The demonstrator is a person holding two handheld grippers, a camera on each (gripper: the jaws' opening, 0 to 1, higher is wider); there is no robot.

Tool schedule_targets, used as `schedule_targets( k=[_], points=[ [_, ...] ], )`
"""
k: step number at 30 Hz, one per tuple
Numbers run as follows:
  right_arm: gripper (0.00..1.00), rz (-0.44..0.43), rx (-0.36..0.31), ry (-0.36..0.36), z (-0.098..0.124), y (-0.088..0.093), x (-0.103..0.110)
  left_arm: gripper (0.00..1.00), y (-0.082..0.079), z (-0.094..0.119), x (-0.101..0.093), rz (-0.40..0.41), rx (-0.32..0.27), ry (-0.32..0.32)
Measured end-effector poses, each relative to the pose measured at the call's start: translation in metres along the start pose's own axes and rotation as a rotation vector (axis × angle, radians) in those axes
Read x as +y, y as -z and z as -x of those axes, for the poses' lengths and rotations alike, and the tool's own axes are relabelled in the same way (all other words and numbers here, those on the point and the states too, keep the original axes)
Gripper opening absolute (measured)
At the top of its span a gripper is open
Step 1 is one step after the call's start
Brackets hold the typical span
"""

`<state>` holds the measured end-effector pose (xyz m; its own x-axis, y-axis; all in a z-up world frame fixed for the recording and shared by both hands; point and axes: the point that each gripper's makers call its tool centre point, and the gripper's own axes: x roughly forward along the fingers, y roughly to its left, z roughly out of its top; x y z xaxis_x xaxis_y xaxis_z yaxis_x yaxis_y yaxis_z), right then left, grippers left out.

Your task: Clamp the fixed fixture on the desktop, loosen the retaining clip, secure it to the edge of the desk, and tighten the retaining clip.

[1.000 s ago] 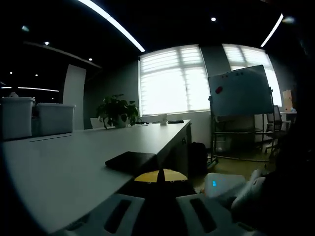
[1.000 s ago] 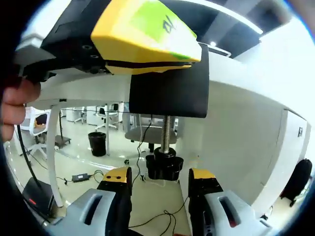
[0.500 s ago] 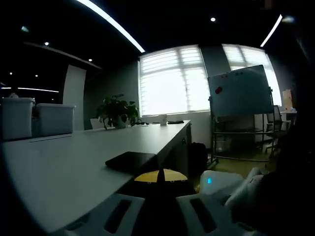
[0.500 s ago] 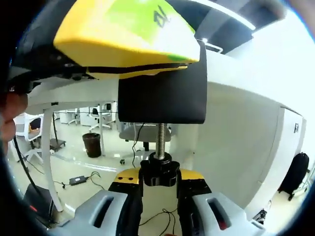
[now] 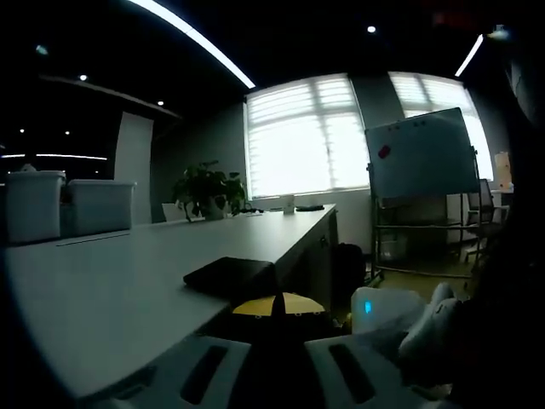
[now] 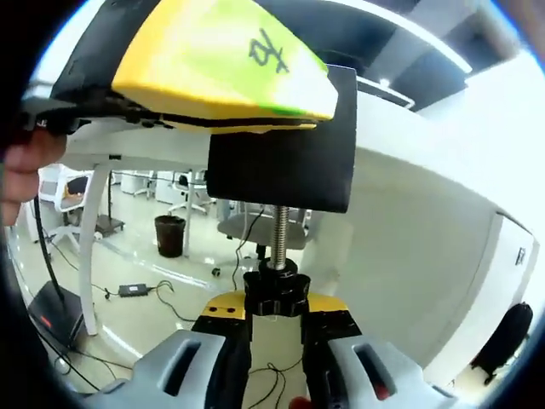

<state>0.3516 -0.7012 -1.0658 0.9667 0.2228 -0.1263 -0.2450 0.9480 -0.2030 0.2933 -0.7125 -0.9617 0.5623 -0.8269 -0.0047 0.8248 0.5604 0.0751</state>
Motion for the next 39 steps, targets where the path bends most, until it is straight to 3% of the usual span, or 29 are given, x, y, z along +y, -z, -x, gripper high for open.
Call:
schedule_targets(
  k=[4,11,16,23,30,34,38,39],
  points=[
    [0.29,0.025,-0.03,0.009,0.0,-0.004,0.004,0.01,0.0,-0.001,0.001,0.004,0.013,-0.004],
    [0.21,-0.001,-0.034,0.008,-0.002,-0.003,0.002,0.01,0.001,-0.003,0.002,-0.003,0.035,-0.01],
    [0.19,0.034,-0.055,-0.071,-0.002,-0.004,0.005,0.0,0.003,-0.003,0.005,-0.031,0.066,-0.018],
    [0.18,0.061,-0.067,-0.337,0.0,-0.002,0.011,0.0,0.004,-0.005,0.007,-0.019,0.075,-0.031],
    [0.18,0.092,-0.153,-0.749,0.002,-0.004,0.024,0.0,0.003,-0.005,0.005,0.007,0.079,-0.036],
    [0.18,0.041,-0.149,-0.948,0.009,-0.004,0.029,0.0,0.004,-0.006,0.004,0.0,0.101,-0.038],
    [0.18,-0.023,-0.149,-1.063,0.013,-0.004,0.029,0.0,0.005,-0.006,0.003,0.003,0.103,-0.035],
    [0.18,-0.013,-0.153,-1.053,0.011,-0.002,0.027,0.0,0.005,-0.006,0.003,0.003,0.104,-0.033]
  ],
)
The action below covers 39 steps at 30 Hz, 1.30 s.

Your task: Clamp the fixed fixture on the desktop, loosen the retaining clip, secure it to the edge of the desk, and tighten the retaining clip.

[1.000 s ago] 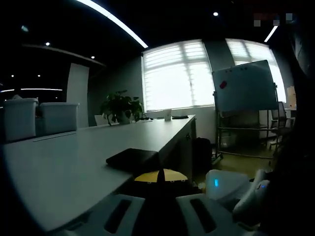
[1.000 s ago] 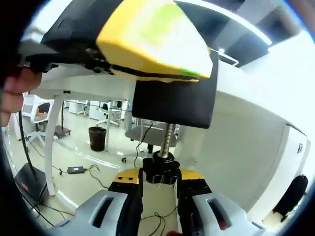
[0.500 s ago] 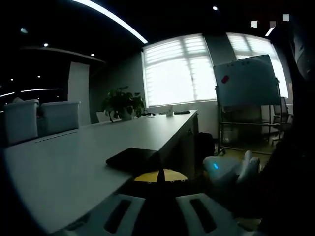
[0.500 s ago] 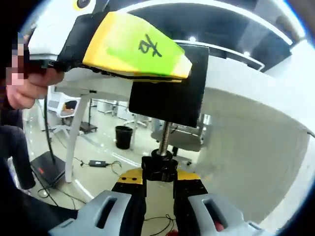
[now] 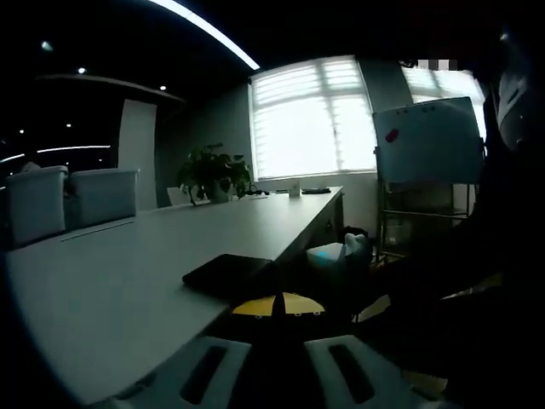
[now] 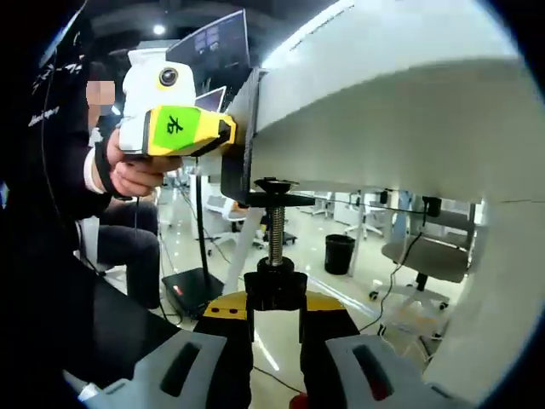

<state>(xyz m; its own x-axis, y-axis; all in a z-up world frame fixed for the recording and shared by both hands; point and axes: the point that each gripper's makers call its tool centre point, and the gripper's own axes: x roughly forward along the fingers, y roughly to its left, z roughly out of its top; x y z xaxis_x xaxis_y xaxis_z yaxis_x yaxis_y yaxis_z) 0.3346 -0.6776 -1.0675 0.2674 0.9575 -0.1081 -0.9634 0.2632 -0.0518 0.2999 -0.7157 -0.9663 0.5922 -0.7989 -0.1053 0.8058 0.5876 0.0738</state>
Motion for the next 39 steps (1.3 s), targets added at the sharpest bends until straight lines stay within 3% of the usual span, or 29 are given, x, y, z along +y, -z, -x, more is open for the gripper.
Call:
schedule_targets(
  k=[3,7,10,14,16,18,19,22,24,27,34,39],
  points=[
    [0.19,-0.025,-0.001,-0.004,0.0,0.001,0.005,0.0,0.001,0.0,-0.001,-0.006,0.009,0.006],
    [0.19,-0.03,0.037,0.089,0.003,0.006,-0.003,0.0,0.001,0.0,-0.002,-0.01,0.015,0.015],
    [0.25,-0.011,0.057,0.255,0.014,0.009,-0.015,0.0,0.001,-0.001,-0.003,-0.011,0.012,0.019],
    [0.28,0.04,0.069,0.357,0.023,0.005,-0.002,0.0,0.0,0.001,-0.004,0.0,-0.015,0.037],
    [0.31,0.07,0.078,0.458,0.027,0.002,0.001,0.0,-0.001,0.0,-0.005,0.001,-0.02,0.042],
    [0.32,0.161,0.146,0.575,0.031,0.004,-0.001,0.0,-0.001,0.001,-0.004,0.006,-0.03,0.048],
    [0.33,0.164,0.172,0.643,0.032,0.006,-0.003,0.01,-0.001,0.002,-0.003,0.009,-0.032,0.051],
    [0.39,0.028,0.135,0.764,0.024,0.007,-0.001,0.01,-0.001,0.003,-0.003,0.012,-0.045,0.063],
    [0.47,0.026,0.143,0.859,0.018,0.005,-0.004,0.01,-0.002,0.003,-0.003,0.014,-0.055,0.072],
    [0.46,0.058,0.131,0.996,0.019,-0.005,-0.011,0.01,-0.002,0.004,-0.005,-0.006,-0.063,0.079],
    [0.46,0.034,0.153,1.078,0.007,-0.01,-0.022,0.01,-0.004,0.007,-0.006,-0.016,-0.082,0.086],
    [0.43,0.005,0.144,1.12,0.012,-0.004,-0.027,0.01,-0.004,0.009,-0.007,-0.013,-0.083,0.087]
  ],
)
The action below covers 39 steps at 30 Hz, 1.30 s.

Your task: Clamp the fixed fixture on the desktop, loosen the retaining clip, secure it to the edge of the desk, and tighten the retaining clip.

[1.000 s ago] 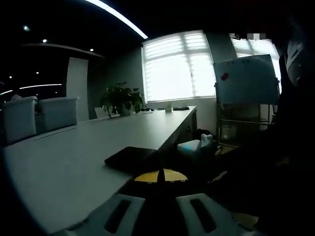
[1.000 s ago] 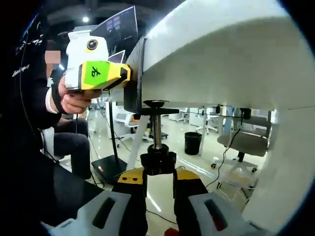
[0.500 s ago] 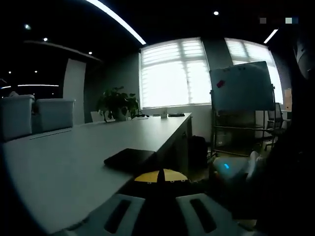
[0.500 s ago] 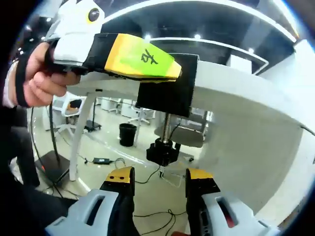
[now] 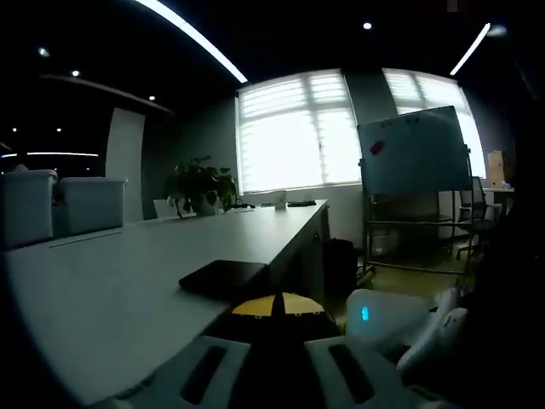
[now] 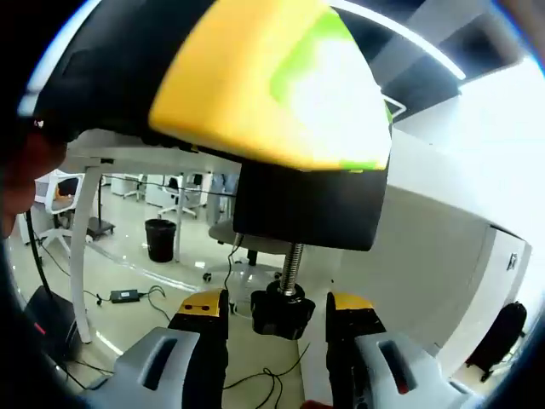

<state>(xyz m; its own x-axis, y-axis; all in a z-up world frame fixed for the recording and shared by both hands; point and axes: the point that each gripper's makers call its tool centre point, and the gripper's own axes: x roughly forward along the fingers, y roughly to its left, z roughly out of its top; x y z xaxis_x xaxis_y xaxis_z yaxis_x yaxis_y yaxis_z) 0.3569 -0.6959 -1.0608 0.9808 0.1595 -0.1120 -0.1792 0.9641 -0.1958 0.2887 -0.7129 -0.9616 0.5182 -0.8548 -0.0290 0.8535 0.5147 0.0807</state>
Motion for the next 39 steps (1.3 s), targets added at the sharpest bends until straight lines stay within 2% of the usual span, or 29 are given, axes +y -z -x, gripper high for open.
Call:
schedule_targets(
  k=[2,4,5,8,10,12,16,21,25,27,29,30,35,37,39],
  points=[
    [0.43,0.001,0.026,-0.001,-0.002,0.007,0.0,0.01,0.0,0.0,-0.001,0.0,0.0,0.0],
    [0.35,-0.022,-0.002,0.008,0.001,0.001,-0.002,0.01,0.0,0.001,-0.001,0.0,0.0,0.0],
    [0.33,-0.002,-0.025,0.012,0.002,-0.005,-0.002,0.01,-0.001,0.001,-0.002,0.0,0.0,-0.001],
    [0.27,-0.03,-0.025,0.005,0.001,-0.008,-0.003,0.01,-0.001,0.001,-0.002,0.004,-0.004,-0.004],
    [0.27,-0.034,-0.01,-0.002,0.0,-0.006,-0.006,0.01,-0.001,0.001,-0.003,0.003,-0.003,-0.008],
    [0.26,-0.086,0.006,-0.03,0.001,-0.004,-0.005,0.01,-0.001,0.0,-0.003,0.004,0.0,-0.008],
    [0.25,-0.043,-0.02,-0.074,0.003,-0.004,-0.002,0.01,0.0,0.0,-0.003,0.007,0.001,-0.012],
    [0.25,0.002,-0.033,-0.237,0.003,-0.006,0.001,0.0,0.0,-0.001,-0.003,-0.01,0.01,-0.017],
    [0.24,0.059,-0.062,-0.401,0.003,-0.008,0.002,0.0,0.001,-0.003,-0.004,-0.017,0.028,-0.022],
    [0.24,0.034,-0.067,-0.493,0.004,-0.008,0.007,0.0,0.001,-0.004,-0.004,-0.019,0.035,-0.031],
    [0.24,0.085,-0.091,-0.582,0.005,-0.009,0.009,0.0,0.002,-0.004,-0.003,-0.017,0.041,-0.034],
    [0.24,0.062,-0.082,-0.616,0.005,-0.008,0.012,0.0,0.002,-0.004,-0.003,-0.014,0.04,-0.036],
    [0.24,0.097,-0.129,-0.814,0.009,-0.01,0.017,0.0,0.002,-0.004,-0.002,-0.007,0.044,-0.03],
    [0.24,0.115,-0.155,-0.872,0.011,-0.011,0.018,0.0,0.002,-0.005,-0.002,-0.009,0.041,-0.024],
    [0.25,0.096,-0.163,-0.921,0.013,-0.012,0.018,0.0,0.002,-0.006,-0.002,-0.007,0.046,-0.024]
  ],
)
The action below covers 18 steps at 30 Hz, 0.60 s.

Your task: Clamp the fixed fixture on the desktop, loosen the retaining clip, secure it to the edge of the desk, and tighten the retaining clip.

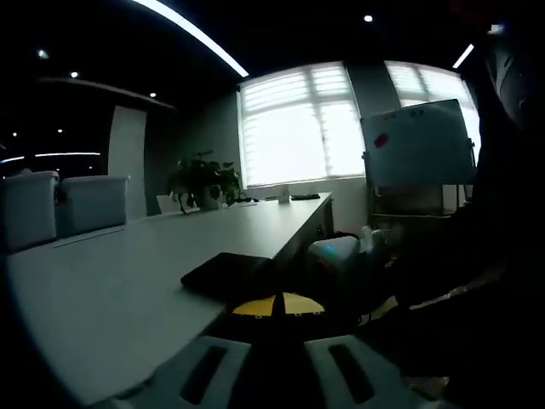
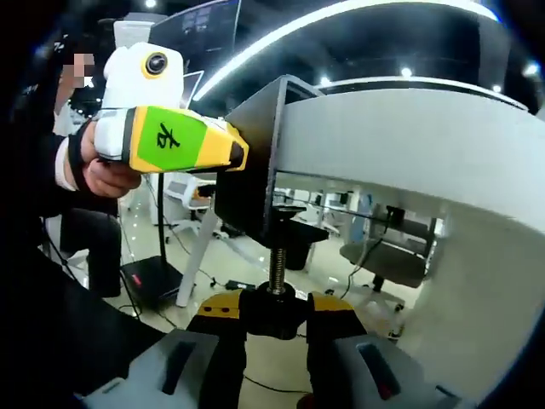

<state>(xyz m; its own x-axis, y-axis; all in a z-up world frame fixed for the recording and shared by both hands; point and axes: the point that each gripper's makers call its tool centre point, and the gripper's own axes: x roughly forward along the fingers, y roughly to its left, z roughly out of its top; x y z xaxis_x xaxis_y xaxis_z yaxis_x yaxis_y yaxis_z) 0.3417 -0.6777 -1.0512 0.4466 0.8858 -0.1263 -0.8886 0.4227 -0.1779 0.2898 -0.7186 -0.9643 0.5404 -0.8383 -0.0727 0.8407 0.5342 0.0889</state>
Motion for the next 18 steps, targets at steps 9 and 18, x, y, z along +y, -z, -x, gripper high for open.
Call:
schedule_targets(
  k=[9,18],
  points=[
    [0.25,-0.003,-0.09,-0.162,-0.0018,-0.0044,0.0038,0.01,0.0017,-0.0017,0.0005,-0.009,0.019,0.017],
    [0.26,-0.003,-0.071,-0.056,-0.0046,-0.0037,-0.0001,0.01,0.0016,-0.0024,0.0014,0.004,0.002,0.015]
  ],
)
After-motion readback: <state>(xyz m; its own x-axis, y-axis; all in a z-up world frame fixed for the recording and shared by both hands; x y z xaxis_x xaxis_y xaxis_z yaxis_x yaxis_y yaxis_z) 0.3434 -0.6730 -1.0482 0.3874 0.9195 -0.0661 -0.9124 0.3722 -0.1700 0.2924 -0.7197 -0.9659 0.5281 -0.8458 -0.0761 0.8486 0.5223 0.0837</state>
